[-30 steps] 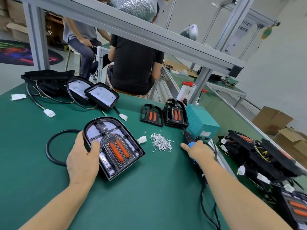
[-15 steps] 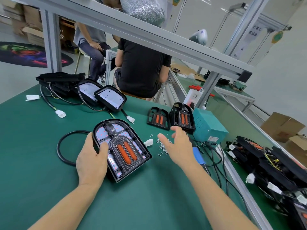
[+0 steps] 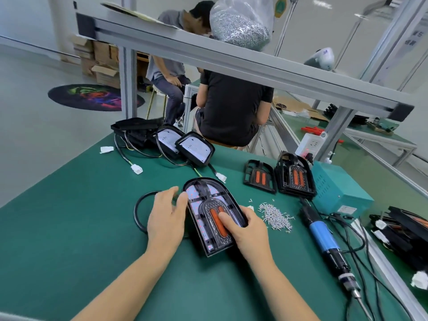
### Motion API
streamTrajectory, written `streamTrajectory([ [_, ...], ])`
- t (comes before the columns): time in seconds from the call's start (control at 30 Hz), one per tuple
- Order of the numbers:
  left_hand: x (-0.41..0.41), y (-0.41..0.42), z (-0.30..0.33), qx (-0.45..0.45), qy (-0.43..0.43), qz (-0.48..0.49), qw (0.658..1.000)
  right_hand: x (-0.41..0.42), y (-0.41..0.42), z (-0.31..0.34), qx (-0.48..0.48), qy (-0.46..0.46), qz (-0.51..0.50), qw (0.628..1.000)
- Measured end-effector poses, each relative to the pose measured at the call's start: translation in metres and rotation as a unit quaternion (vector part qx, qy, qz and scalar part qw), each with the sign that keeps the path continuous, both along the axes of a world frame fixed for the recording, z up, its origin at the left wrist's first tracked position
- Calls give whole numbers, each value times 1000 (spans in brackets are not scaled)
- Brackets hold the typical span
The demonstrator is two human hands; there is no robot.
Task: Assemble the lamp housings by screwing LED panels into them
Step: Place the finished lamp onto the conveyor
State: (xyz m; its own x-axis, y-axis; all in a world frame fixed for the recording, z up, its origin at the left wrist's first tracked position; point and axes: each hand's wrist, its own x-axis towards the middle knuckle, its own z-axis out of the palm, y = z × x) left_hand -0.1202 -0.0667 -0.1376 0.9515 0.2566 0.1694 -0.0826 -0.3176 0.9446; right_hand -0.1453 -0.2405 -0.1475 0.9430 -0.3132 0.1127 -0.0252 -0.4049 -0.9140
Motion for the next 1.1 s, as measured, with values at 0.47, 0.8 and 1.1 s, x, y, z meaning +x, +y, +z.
streamTrajectory([
  [0.47, 67, 68, -11, 421, 67, -27, 904, -5, 10, 2, -29, -22, 0, 999],
  [0.8, 74, 82, -11, -35, 72, -107, 991, -4, 4, 10, 8, 36, 26, 999],
  [1.1, 72, 87, -4, -63, -1, -140, 988, 28, -17, 41, -23, 208, 207, 956],
])
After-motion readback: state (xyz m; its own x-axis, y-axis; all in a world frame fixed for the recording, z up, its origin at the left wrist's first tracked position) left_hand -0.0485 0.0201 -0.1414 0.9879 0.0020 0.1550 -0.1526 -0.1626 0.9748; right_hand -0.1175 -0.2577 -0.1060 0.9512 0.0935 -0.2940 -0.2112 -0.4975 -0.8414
